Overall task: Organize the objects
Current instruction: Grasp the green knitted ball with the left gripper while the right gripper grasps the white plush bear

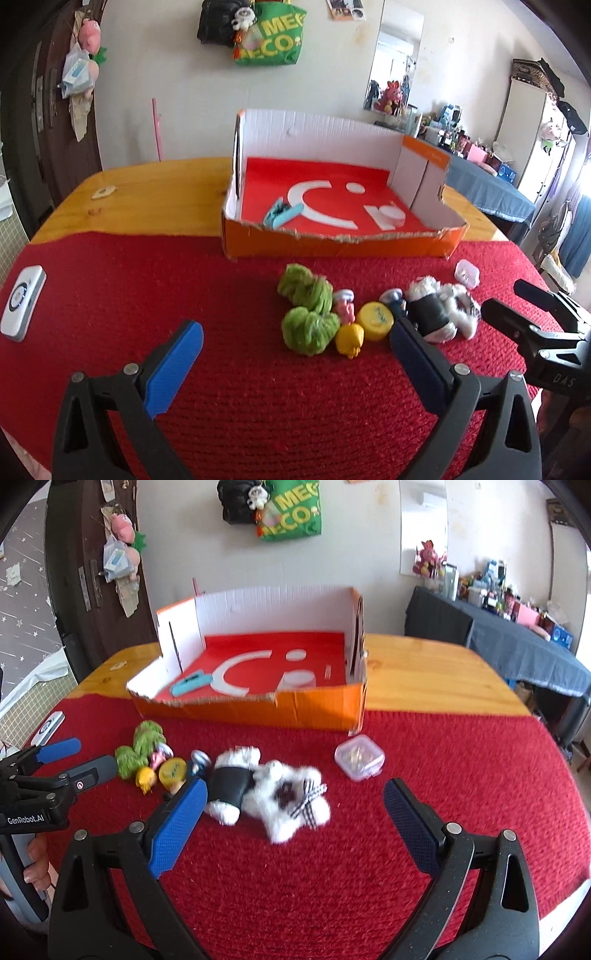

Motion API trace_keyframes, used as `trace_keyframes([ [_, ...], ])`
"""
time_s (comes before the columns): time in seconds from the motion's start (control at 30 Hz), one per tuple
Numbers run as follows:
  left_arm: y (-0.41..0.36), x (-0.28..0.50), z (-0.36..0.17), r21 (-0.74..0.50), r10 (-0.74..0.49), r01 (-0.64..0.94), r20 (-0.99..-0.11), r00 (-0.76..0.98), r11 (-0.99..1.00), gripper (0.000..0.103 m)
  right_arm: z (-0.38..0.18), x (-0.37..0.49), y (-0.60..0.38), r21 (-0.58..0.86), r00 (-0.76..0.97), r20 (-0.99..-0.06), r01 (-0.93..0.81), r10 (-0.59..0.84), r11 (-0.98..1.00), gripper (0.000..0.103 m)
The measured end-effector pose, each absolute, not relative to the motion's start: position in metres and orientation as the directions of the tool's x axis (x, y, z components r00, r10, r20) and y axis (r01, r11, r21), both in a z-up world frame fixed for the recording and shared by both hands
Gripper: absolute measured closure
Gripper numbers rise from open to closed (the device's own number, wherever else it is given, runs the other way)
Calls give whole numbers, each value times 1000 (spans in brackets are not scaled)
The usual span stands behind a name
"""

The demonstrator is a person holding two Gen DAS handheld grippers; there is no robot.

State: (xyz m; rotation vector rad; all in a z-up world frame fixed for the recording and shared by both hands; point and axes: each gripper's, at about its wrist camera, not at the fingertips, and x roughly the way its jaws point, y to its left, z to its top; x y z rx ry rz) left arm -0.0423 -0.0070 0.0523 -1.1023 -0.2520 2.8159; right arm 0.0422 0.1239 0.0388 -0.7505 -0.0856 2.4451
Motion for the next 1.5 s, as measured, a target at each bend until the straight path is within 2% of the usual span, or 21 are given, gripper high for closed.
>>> trace_keyframes([
  [0.6, -17, -60, 35, -201, 164, -24, -720, -674, -979, 0, 25, 37, 142, -244, -605, -573, -517, 552, -820, 5],
  [1.03, -20, -74, 26, -167, 164, -56, -757, -633, -984, 0, 13, 27, 158, -268, -543, -630, -519, 555, -812, 5],
  [1.17, -22, -78, 27, -118, 121, -48, -758, -641, -992, 0, 13, 24, 160, -286, -534, -629, -517, 565, -807, 5],
  [1.33, -25, -80, 28, -97, 122, -74, -759, -640, -993, 0, 15, 23, 162, -292, -531, -635, -508, 561, -810, 5],
  [1.5, -15, -80, 30, -55, 150, -167, -755, -638, -984, 2, 16, 19, 162, -301, -535, -650, -471, 539, -829, 5],
])
